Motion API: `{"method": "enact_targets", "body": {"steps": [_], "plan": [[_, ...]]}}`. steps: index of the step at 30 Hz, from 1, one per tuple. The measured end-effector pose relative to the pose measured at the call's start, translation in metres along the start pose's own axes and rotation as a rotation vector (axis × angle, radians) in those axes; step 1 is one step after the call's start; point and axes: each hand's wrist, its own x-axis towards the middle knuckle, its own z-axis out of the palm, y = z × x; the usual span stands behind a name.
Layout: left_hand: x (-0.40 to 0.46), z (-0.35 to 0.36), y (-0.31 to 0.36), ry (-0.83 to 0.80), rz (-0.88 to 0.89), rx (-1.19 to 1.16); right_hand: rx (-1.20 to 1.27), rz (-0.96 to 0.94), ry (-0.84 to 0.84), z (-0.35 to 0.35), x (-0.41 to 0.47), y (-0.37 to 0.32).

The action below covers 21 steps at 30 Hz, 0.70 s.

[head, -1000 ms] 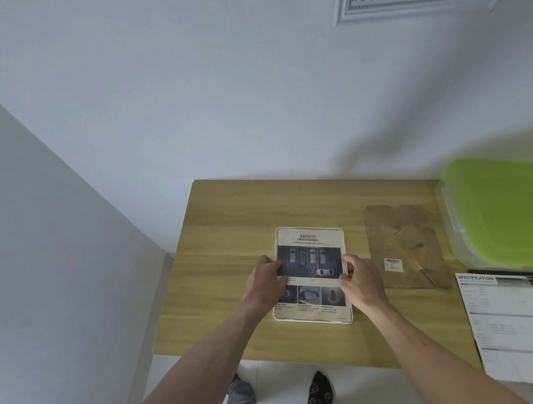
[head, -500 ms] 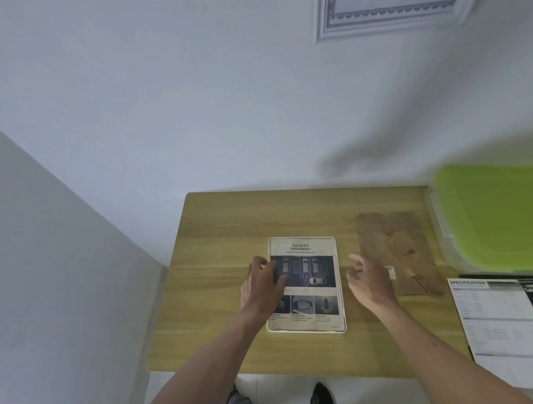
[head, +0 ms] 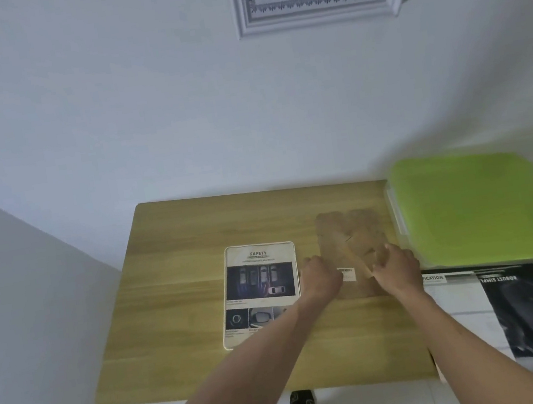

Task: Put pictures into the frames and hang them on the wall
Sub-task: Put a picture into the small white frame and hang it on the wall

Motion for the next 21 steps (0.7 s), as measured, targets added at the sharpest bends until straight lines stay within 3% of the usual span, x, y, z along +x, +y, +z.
{"method": "enact_targets", "body": {"steps": [6,14,19,21], "plan": [[0.015,0.004,0.006,0.046,-0.268,-0.425,0.107,0.029,-0.009,-0.003,-0.002,-0.003],[0.028,-0.023,0.005,0.087,-0.171,-0.432,0.405,0.087,-0.061,0.001,-0.011,-0.024],[0.026,-0.065,-0.009,0.069,-0.215,-0.608,0.372,0.039,-0.001,0.000,-0.013,-0.041],[0.024,-0.083,-0.020,0.061,-0.227,-0.659,0.383,0.025,-0.052,0.000,-0.017,-0.048]]}}
